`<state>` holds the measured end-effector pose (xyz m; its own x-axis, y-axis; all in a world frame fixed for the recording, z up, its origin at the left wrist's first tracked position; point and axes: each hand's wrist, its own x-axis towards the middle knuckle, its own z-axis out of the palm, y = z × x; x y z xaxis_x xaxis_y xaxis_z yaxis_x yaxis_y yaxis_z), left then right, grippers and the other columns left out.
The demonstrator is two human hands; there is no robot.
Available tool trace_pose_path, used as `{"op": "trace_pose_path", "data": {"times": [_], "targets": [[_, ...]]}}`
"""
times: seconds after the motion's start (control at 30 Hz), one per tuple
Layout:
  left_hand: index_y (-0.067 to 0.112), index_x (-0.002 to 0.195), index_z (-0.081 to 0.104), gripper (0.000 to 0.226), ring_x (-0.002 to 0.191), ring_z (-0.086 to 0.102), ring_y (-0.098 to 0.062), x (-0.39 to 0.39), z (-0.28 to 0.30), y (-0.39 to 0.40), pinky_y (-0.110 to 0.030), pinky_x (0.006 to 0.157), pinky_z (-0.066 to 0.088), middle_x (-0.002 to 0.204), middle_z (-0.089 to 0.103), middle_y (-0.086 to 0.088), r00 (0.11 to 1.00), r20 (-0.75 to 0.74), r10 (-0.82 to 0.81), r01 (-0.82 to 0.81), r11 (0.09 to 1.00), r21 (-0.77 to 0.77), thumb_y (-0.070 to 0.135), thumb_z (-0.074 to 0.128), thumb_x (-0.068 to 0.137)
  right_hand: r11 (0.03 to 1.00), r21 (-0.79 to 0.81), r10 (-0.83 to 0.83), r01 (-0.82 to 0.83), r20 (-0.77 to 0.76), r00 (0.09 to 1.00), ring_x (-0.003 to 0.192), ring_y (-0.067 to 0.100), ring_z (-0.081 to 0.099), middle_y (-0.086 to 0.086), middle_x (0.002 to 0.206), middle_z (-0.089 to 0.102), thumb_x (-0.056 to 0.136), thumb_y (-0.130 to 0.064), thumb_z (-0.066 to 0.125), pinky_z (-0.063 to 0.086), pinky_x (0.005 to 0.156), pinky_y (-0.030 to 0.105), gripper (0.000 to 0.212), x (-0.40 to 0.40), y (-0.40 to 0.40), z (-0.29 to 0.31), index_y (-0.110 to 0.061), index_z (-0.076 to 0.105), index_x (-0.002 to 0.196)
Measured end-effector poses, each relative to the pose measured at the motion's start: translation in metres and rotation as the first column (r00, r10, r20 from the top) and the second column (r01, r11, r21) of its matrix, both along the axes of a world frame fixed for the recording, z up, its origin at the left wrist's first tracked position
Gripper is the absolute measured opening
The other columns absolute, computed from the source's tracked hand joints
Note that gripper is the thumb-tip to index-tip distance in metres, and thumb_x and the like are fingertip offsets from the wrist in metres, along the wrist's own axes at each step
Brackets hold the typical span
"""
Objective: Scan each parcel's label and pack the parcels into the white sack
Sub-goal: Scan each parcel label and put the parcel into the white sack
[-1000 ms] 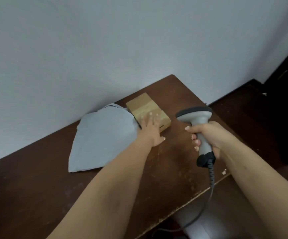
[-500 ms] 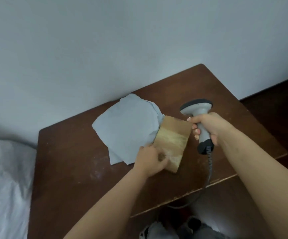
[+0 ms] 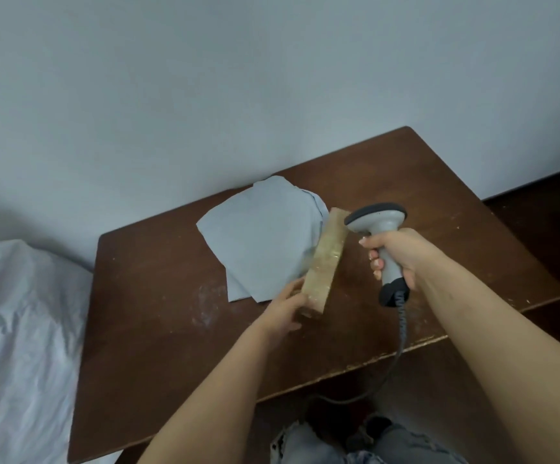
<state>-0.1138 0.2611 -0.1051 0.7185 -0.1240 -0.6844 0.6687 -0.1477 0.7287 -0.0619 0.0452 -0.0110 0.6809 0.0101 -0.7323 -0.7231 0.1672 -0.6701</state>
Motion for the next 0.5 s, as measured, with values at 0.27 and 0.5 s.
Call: {"op": "trace_pose_path", "data": {"times": [0.27,0.5], "targets": [[0.024,0.129,0.05,0.051,0.116,0.054,-0.021,0.009,0.012,0.032,-0.041,0.086,0.047,0.127,0.054,0.003,0.937,0.11,0.332,-0.345,0.929,0.132,0.054,0.059,0.089,0.999,-0.027,0.042,-0.042,-0.009,0.999,0.038,0.012,0.038,0.003,0.052,0.044,0.092,-0.003,0.06,0.038,0.038,0.023,0.009,-0.011,0.011,0.002,-0.003,0.053,0.086],[0.013,0.128,0.054,0.055,0.094,0.066,-0.023,0.026,0.036,0.032,-0.036,0.075,0.057,0.112,0.061,-0.006,0.998,0.058,0.017,-0.036,0.937,0.348,0.046,0.068,0.086,0.999,-0.038,0.03,-0.03,0.005,1.0,0.036,0.012,0.039,0.004,0.053,0.045,0.092,-0.002,0.06,0.038,0.039,0.023,0.006,-0.02,0.013,0.01,-0.001,0.054,0.091]]}}
